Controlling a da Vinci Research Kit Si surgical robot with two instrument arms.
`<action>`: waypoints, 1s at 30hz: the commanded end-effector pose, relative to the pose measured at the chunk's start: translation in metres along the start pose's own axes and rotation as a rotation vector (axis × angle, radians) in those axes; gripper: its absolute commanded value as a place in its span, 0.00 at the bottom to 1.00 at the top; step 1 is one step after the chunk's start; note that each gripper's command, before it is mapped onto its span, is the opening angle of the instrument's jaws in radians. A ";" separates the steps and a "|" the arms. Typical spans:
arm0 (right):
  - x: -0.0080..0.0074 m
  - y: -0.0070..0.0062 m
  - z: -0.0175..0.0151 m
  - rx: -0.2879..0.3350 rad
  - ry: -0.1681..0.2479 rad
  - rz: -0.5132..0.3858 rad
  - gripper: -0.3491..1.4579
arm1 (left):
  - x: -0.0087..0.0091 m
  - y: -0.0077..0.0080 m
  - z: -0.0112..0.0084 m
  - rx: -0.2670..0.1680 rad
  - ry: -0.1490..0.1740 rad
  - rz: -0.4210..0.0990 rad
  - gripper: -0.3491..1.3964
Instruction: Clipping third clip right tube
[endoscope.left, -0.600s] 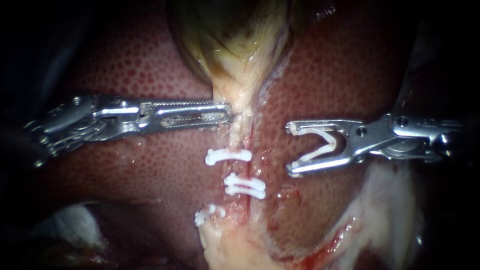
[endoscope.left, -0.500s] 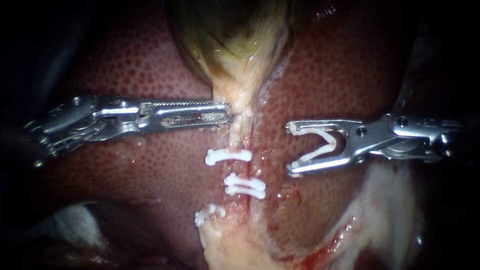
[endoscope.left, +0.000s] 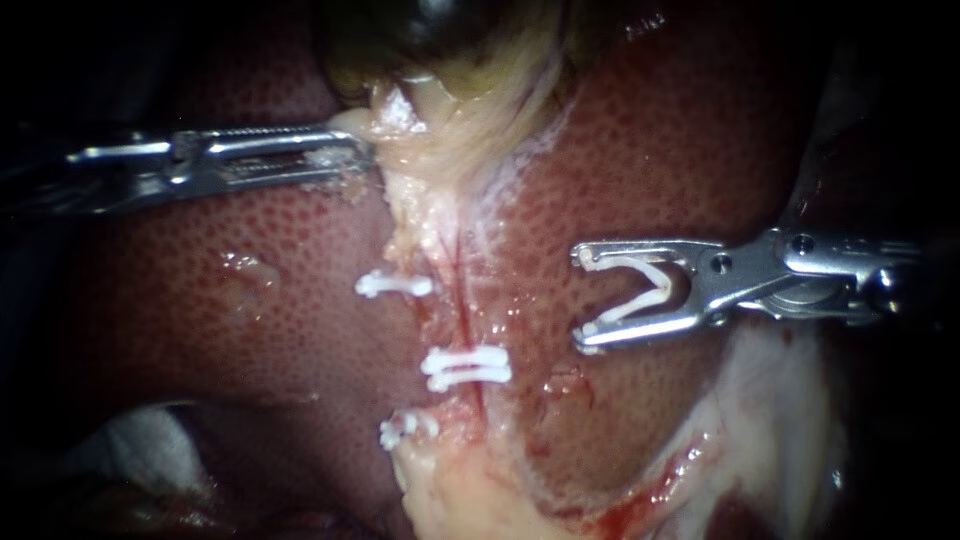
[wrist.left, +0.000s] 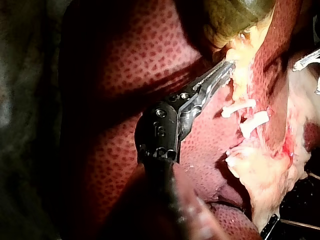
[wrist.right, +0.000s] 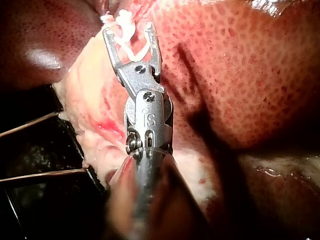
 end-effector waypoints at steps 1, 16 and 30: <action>0.0000 0.0000 0.0000 0.000 0.000 0.000 0.47 | 0.0004 0.0001 -0.0006 0.001 0.008 0.003 0.00; 0.0000 0.0008 0.0032 -0.008 0.001 0.001 0.47 | 0.0006 0.0007 -0.0016 0.008 0.018 0.005 0.00; -0.0045 0.0041 0.0131 0.008 -0.032 0.026 0.47 | 0.0006 0.0020 -0.0012 0.013 0.020 0.003 0.00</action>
